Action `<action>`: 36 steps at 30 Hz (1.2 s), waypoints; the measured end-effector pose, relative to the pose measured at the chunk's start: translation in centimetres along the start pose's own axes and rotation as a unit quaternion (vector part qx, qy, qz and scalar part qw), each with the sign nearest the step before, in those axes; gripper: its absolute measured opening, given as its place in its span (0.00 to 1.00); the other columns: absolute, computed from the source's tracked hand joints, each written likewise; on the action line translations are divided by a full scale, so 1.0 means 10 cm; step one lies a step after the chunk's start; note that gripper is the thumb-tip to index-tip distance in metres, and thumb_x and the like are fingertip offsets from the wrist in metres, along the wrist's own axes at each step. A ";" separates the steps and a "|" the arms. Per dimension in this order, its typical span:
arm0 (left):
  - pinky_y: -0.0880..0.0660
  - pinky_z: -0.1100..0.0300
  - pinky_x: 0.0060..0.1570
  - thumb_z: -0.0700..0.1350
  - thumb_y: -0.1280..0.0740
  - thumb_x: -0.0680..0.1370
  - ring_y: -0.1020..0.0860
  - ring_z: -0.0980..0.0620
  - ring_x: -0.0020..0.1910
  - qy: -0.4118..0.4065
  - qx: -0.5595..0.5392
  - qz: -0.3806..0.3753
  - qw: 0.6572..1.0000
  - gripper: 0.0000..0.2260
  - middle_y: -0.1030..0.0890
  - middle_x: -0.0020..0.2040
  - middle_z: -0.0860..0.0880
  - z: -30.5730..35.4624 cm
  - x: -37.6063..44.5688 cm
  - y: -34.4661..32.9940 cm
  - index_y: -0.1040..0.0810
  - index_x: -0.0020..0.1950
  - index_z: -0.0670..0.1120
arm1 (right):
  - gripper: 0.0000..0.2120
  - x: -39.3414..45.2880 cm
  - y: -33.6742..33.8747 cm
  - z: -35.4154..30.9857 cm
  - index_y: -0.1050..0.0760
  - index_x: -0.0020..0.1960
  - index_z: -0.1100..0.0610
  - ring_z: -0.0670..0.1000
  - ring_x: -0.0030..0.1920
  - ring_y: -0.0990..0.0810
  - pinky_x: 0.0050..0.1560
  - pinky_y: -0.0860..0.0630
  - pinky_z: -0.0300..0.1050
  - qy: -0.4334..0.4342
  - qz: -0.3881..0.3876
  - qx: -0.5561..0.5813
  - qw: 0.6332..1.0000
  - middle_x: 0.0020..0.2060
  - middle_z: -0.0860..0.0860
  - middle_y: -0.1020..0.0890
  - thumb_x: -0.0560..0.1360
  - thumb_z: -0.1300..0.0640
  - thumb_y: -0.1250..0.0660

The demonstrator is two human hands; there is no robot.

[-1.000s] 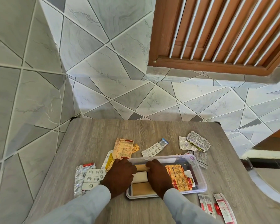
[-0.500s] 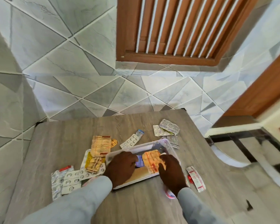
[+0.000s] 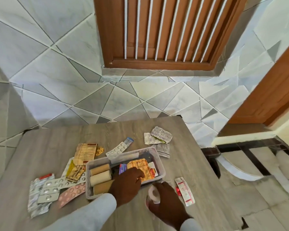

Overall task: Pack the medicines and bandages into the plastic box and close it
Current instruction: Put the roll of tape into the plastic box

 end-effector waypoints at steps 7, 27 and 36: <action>0.29 0.52 0.66 0.41 0.42 0.78 0.25 0.51 0.62 0.121 -0.127 0.076 0.982 0.19 0.22 0.63 0.51 -0.14 -0.13 0.26 0.29 0.66 0.57 | 0.19 0.71 0.36 -0.53 0.28 0.49 0.52 0.40 0.38 0.25 0.35 0.30 0.28 0.056 -0.025 0.226 0.972 0.42 0.48 0.22 0.65 0.51 0.23; 0.27 0.59 0.58 0.40 0.39 0.77 0.24 0.52 0.57 0.181 -0.118 0.120 0.969 0.14 0.21 0.57 0.51 -1.40 -0.15 0.99 0.23 0.59 0.52 | 0.30 1.58 -0.59 -1.04 0.20 0.54 0.60 0.54 0.50 0.19 0.46 0.28 0.41 -0.111 -0.098 0.063 0.987 0.51 0.55 0.16 0.65 0.37 0.28; 0.35 0.64 0.59 0.43 0.38 0.77 0.25 0.52 0.60 0.097 -0.049 0.088 0.990 0.14 0.21 0.61 0.50 -1.12 0.13 0.76 0.23 0.61 0.51 | 0.12 1.36 -0.37 -0.99 0.19 0.41 0.52 0.54 0.45 0.19 0.47 0.23 0.45 -0.054 -0.054 0.061 0.995 0.42 0.52 0.16 0.70 0.43 0.30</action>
Point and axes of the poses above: each hand's wrist, its own x-axis towards the middle knuckle, its own y-axis out of the back of the hand, z = x × y, the point moved 7 cm from there along x, towards the middle knuckle
